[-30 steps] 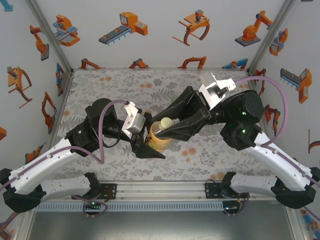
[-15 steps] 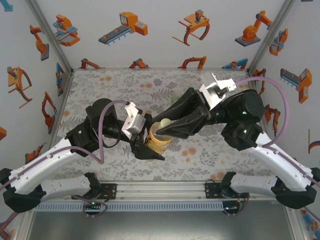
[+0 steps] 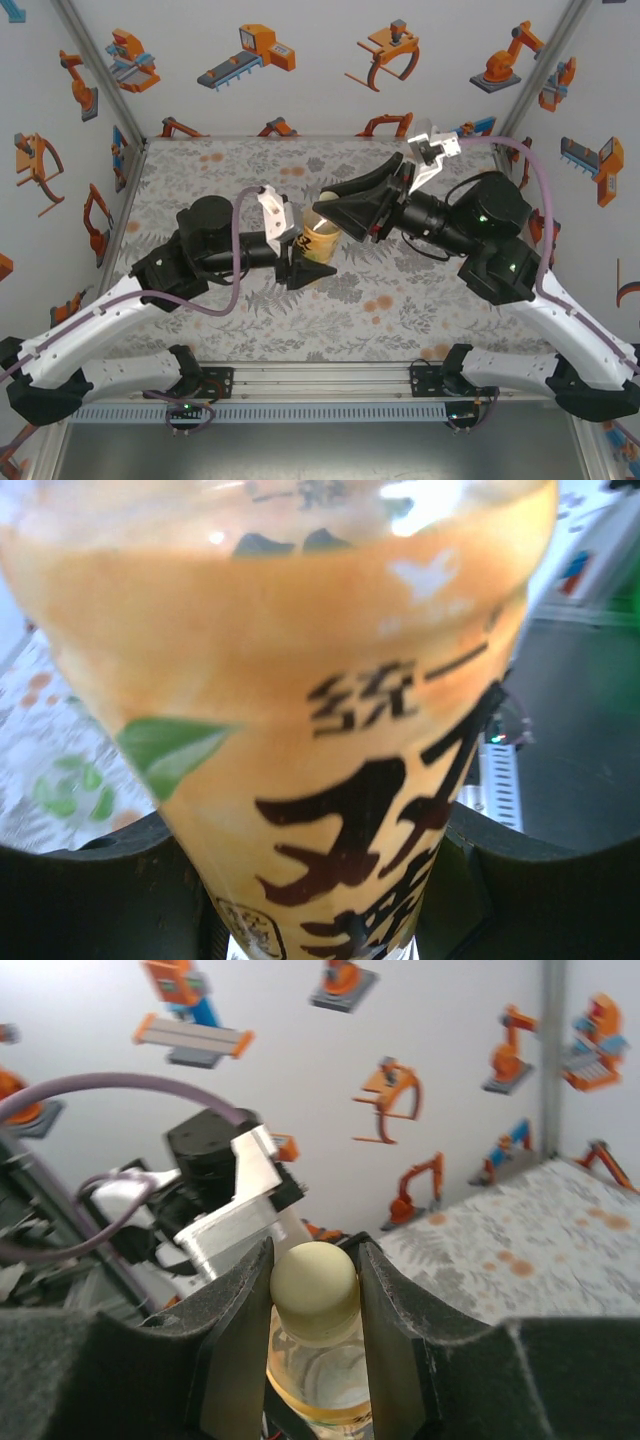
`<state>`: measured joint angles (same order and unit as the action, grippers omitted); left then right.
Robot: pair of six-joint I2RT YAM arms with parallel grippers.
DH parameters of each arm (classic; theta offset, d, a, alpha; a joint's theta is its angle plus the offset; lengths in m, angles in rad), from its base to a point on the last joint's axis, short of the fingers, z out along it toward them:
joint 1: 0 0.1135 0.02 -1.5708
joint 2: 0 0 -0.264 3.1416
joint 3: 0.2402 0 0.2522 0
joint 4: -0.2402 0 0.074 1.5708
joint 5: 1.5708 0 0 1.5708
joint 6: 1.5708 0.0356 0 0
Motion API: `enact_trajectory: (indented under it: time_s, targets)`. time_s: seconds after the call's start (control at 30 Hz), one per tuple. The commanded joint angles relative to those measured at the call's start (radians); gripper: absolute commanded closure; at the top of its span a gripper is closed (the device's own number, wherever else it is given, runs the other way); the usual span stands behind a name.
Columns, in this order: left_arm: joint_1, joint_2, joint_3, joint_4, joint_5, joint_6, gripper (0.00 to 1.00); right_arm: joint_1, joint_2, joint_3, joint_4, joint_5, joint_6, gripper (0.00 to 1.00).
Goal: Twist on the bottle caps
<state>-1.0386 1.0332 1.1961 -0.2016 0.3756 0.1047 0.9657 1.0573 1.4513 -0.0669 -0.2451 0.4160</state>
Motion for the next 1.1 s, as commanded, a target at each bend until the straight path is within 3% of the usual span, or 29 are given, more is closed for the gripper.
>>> enact_trajectory:
  time_s: [0.0,0.2,0.37,0.53,0.7,0.77,0.83,0.9,1.07]
  targets:
    - [-0.004,0.025,0.047,-0.052,-0.155,0.073,1.0,0.001,0.042,0.025,-0.141,0.221,0.07,1.0]
    - [-0.004,0.009,0.043,-0.053,-0.298,0.054,1.0,0.028,0.07,0.08,-0.313,0.449,0.045,1.0]
    - [-0.004,-0.001,0.041,-0.057,-0.387,0.031,1.0,0.051,0.12,0.168,-0.51,0.669,0.147,1.0]
    - [-0.004,0.002,0.034,-0.058,-0.365,0.018,1.0,0.053,0.145,0.192,-0.529,0.663,0.249,1.0]
    - [-0.003,-0.016,0.009,-0.067,-0.353,0.018,0.98,0.052,0.159,0.246,-0.582,0.627,0.251,1.0]
    - [-0.002,-0.03,-0.011,-0.065,-0.358,0.018,0.79,0.052,0.153,0.256,-0.6,0.618,0.247,1.0]
    - [-0.001,-0.046,-0.032,-0.06,-0.375,0.01,0.47,0.053,0.141,0.253,-0.608,0.622,0.238,1.0]
    - [0.003,-0.061,-0.055,-0.054,-0.382,0.002,0.31,0.052,0.13,0.247,-0.614,0.635,0.223,1.0]
    - [0.014,-0.084,-0.093,-0.04,-0.375,-0.021,0.14,0.051,0.119,0.229,-0.61,0.679,0.152,1.0]
